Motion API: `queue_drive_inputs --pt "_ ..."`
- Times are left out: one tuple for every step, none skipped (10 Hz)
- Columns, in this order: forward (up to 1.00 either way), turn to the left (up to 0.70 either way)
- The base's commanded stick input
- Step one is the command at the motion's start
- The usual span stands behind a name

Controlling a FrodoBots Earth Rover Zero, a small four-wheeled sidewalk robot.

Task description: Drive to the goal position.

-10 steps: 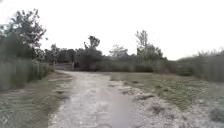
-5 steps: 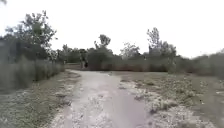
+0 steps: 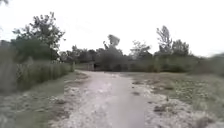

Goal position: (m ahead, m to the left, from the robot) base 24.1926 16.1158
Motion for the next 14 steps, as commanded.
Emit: queue_drive_inputs --pt "0.70 0.00" --pt "0.70 0.00" --pt "0.70 0.00" --pt "0.70 0.00" --pt "0.70 0.00" --pt "0.70 0.00" --pt "0.70 0.00" --pt "0.70 0.00" --pt "0.70 0.00" --pt "0.70 0.00" --pt "0.70 0.00" --pt "0.70 0.00" --pt "0.70 0.00" --pt "0.70 0.00"
